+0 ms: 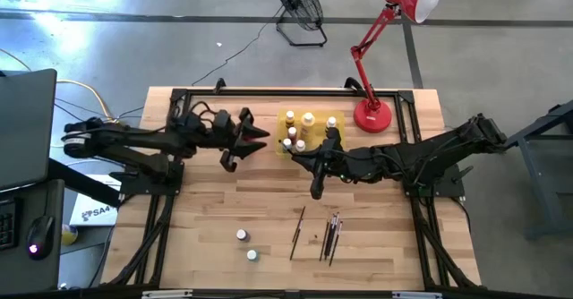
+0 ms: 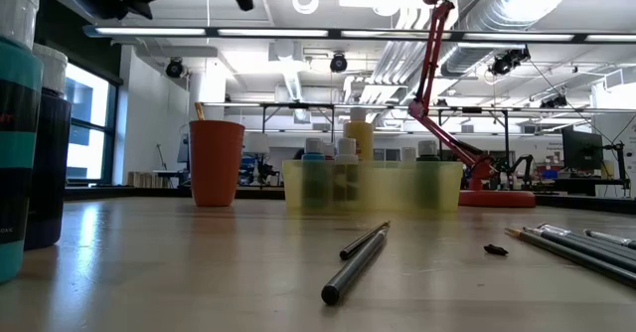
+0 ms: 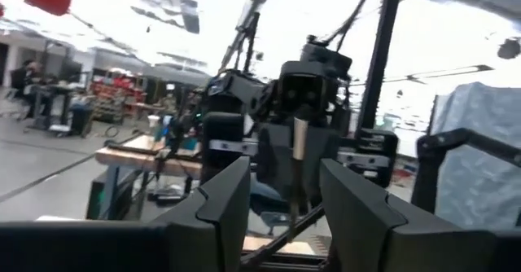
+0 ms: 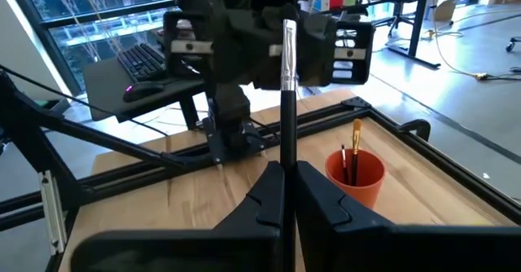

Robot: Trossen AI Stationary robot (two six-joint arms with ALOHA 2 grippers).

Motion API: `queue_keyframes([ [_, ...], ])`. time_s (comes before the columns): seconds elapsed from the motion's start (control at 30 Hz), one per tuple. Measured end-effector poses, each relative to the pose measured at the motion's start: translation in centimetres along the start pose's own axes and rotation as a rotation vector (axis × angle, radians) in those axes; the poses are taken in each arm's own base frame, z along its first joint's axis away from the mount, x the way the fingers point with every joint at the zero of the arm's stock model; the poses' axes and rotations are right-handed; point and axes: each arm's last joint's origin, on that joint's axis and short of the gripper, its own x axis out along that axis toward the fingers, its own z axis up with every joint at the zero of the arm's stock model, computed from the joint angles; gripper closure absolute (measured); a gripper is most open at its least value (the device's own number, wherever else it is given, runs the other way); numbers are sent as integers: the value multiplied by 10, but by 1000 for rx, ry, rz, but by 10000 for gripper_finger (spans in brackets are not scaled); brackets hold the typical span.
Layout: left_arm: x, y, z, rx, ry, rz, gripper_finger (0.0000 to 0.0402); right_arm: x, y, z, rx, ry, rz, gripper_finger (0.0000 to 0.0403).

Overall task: Pick & Place Paint Supplies
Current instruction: Put the silver paintbrush into the orange cup

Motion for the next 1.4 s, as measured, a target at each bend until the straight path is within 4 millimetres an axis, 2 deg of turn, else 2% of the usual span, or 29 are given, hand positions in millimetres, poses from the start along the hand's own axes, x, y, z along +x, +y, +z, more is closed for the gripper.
queue_keyframes([
  [0.13, 12, -5, -6, 11, 16, -16, 255, 0, 0, 0, -1, 1, 0, 399],
  [0.27, 32, -8, 3, 22, 25, -32, 255, 0, 0, 0, -1, 1, -1, 399],
  [0.47, 65, -7, 13, 40, 177, -18, 255, 0, 0, 0, -5, 1, -1, 399],
  [0.6, 77, -6, 20, 33, 215, -11, 255, 0, 0, 0, -5, 2, 0, 399],
  [1.03, 79, -6, 16, -4, 299, -69, 255, 0, 0, 1, -28, -10, -1, 399],
  [1.4, 79, -6, 18, -1, 280, -70, 255, -2, 2, 2, -71, -37, -38, 399],
])
